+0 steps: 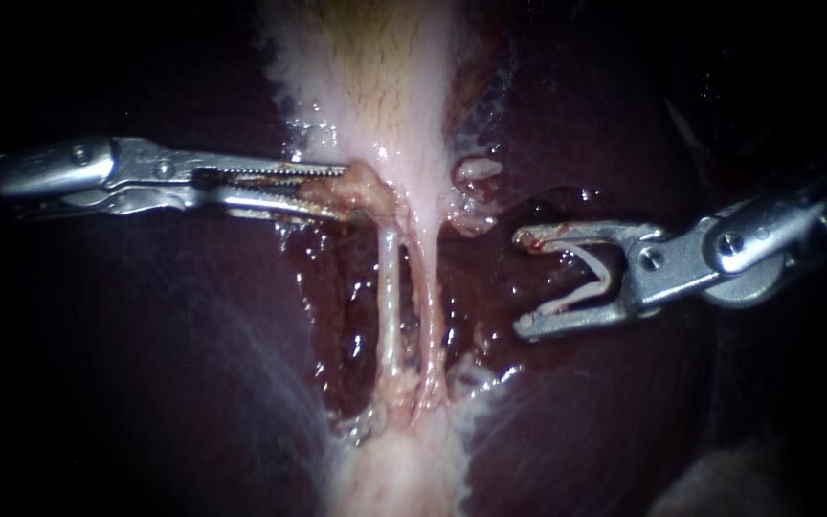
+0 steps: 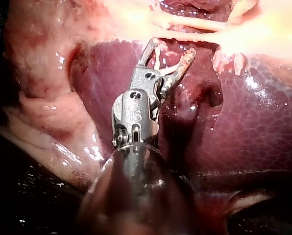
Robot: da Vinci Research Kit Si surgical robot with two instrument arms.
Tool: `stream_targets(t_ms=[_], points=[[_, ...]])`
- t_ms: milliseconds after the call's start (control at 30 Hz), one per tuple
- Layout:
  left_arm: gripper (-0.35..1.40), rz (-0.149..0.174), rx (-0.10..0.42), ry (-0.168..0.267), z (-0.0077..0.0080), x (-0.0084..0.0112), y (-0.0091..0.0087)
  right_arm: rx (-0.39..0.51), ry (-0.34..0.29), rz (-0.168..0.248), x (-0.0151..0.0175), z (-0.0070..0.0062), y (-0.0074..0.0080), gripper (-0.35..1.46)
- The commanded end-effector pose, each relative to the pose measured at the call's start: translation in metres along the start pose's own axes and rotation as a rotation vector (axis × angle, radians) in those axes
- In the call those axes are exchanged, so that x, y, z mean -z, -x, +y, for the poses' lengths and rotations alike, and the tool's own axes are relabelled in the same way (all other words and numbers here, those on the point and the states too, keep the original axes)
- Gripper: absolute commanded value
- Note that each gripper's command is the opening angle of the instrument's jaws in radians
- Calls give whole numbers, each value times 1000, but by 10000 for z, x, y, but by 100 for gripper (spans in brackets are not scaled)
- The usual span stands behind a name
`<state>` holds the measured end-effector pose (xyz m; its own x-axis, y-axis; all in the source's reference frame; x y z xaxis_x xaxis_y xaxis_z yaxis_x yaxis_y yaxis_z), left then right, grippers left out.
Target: Grabbing gallbladder
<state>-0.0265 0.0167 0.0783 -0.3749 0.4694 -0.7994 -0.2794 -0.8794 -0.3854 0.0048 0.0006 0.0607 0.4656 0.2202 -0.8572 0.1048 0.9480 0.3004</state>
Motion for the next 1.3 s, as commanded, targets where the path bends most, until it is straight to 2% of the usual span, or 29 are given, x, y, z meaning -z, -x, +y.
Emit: stream_targets(t_ms=[33,100,333,467,800,933,1033,1300], points=[[-25,-2,1,-2,0,1,-2,0,0,0,0,0,0,50],[-35,-2,4,-7,1,3,-3,0,0,0,0,0,0,50],[-35,-8,53,-16,9,11,-13,0,0,0,0,0,0,50],[-35,-28,89,-22,18,21,-25,0,0,0,0,0,0,50],[-35,-35,121,-17,32,65,-75,0,0,0,0,0,0,50],[-35,-14,135,-27,37,79,-94,0,1,0,0,1,0,50],[-35,-9,139,-30,39,83,-99,0,1,0,0,1,0,50],[-35,-9,140,-35,38,83,-96,0,0,0,0,1,0,50]])
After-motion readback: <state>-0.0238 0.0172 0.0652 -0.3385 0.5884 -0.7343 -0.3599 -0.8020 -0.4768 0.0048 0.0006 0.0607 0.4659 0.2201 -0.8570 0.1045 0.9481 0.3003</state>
